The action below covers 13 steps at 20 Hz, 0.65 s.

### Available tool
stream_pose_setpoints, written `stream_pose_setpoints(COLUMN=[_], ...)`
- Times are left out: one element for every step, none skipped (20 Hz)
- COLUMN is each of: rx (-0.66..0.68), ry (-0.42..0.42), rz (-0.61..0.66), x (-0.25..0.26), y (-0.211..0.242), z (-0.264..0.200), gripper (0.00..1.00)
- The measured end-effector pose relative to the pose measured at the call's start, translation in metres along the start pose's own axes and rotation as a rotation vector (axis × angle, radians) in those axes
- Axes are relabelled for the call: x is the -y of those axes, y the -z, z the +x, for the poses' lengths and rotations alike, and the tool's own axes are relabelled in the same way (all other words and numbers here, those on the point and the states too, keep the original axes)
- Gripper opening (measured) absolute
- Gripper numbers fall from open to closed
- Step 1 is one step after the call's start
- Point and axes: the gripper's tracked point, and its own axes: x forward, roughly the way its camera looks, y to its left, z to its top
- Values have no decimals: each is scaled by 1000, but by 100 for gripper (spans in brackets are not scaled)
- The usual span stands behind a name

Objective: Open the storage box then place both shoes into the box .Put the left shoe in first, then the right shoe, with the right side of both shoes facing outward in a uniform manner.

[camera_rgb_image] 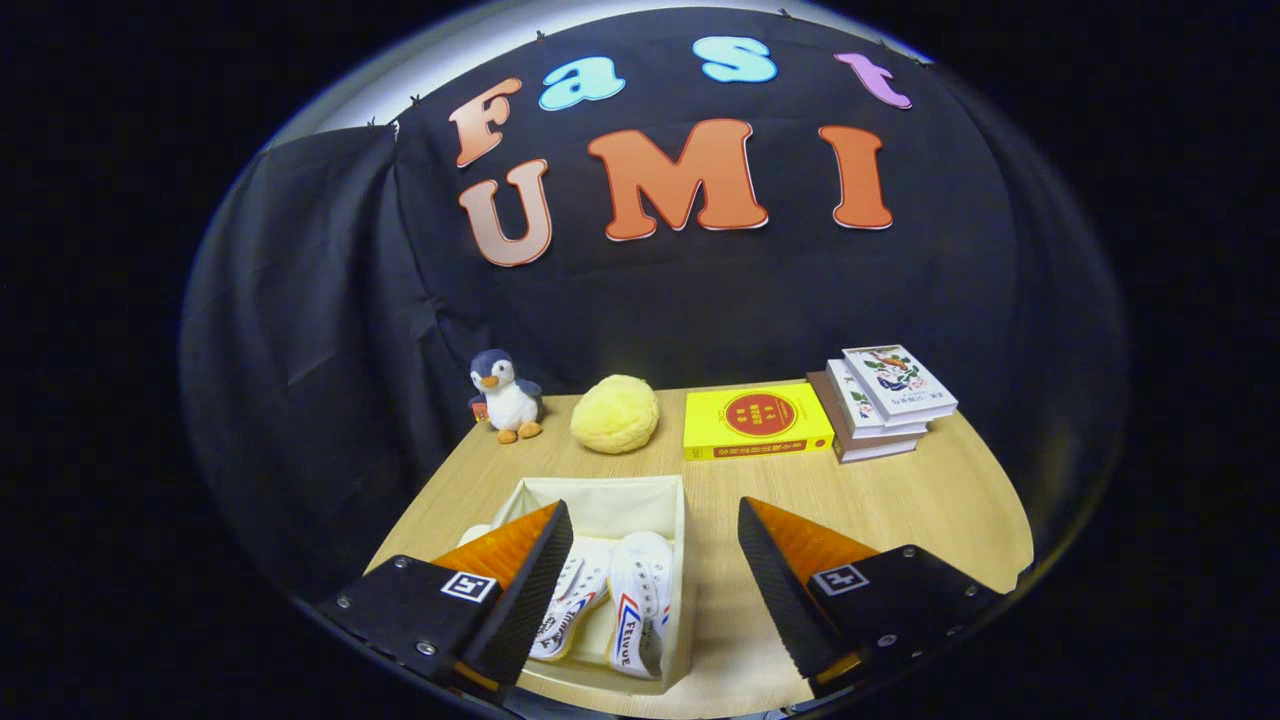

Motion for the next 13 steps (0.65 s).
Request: stream_pose_setpoints(rx=[10,24,38,47,53,60,67,72,73,76,80,85,88], ry=[3,5,13,25,32,39,46,49,56,65,75,85,91], rz=[6,8,5,4,7,11,17,23,28,32,33,36,38], x=[9,18,28,40,50,59,69,79,88,100,110,121,130], y=[-7,-13,-19,-23,-27,-31,-34,-35,-37,-38,-40,-41,-42], z=[-5,-11,-14,-18,-21,-24,-26,-28,-30,-33,-35,-37,-40], gripper=[99,99,99,99,99,99,99,99,99,98,99,99,99])
